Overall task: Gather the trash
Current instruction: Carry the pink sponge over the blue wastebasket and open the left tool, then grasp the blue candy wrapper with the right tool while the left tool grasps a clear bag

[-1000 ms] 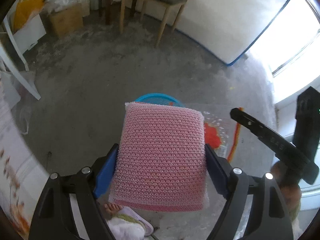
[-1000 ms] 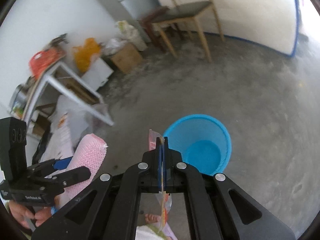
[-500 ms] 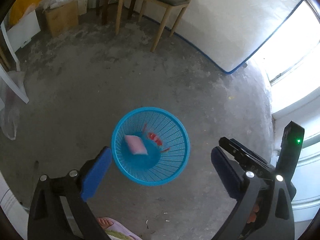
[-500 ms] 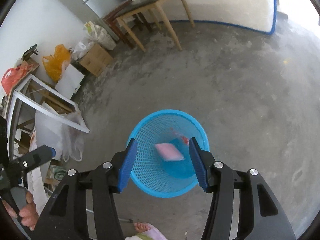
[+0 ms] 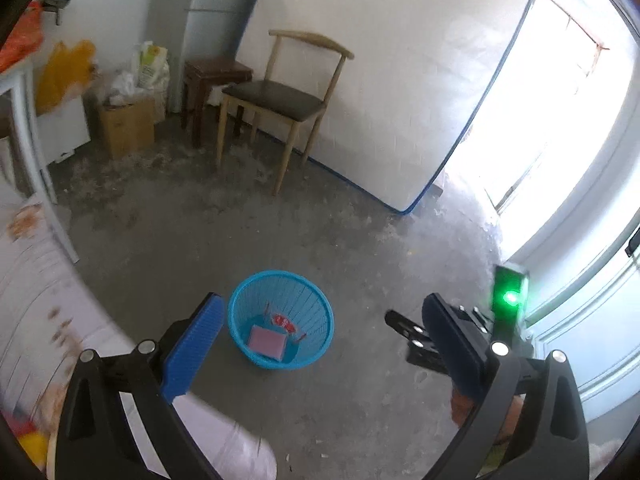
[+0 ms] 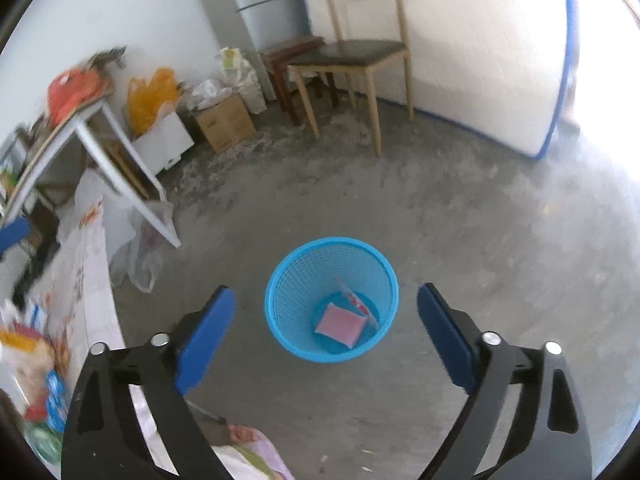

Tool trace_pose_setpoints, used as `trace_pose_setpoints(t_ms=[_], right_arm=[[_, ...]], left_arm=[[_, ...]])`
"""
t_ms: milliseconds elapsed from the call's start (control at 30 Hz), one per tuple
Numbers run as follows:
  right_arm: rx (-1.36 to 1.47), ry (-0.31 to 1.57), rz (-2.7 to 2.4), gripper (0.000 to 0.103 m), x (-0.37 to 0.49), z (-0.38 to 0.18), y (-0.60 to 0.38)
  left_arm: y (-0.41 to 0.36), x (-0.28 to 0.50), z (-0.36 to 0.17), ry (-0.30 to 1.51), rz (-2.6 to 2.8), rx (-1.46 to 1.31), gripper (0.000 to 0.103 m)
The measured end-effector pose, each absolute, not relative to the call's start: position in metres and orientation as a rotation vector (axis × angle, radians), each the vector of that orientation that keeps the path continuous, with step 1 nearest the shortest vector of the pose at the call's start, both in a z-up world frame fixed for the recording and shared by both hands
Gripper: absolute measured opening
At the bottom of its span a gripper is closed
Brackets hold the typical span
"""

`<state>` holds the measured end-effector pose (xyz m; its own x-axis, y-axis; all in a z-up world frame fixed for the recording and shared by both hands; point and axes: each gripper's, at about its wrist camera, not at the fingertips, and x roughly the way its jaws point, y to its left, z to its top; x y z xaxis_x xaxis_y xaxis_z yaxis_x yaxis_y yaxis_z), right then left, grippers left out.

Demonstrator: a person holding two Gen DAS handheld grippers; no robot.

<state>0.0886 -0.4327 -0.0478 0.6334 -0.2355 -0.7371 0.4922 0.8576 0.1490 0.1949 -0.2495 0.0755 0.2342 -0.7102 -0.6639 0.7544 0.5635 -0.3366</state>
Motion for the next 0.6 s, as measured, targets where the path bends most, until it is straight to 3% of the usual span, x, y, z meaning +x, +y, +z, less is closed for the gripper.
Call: trace_pose_setpoints(t_ms=[300,600], right_arm=[[0.058,0.780,-0.265,0.095,0.101,-0.011,-0.326],[0.036,0.697,0.147,0.095,0.109,-0.003,-0.238]], left_arm=[[-0.098,0.134,0.084,0.756,-0.833,-0.018,0.097],[0.062,0.086,0.044,0.717,-0.508,-0.109,0.097]])
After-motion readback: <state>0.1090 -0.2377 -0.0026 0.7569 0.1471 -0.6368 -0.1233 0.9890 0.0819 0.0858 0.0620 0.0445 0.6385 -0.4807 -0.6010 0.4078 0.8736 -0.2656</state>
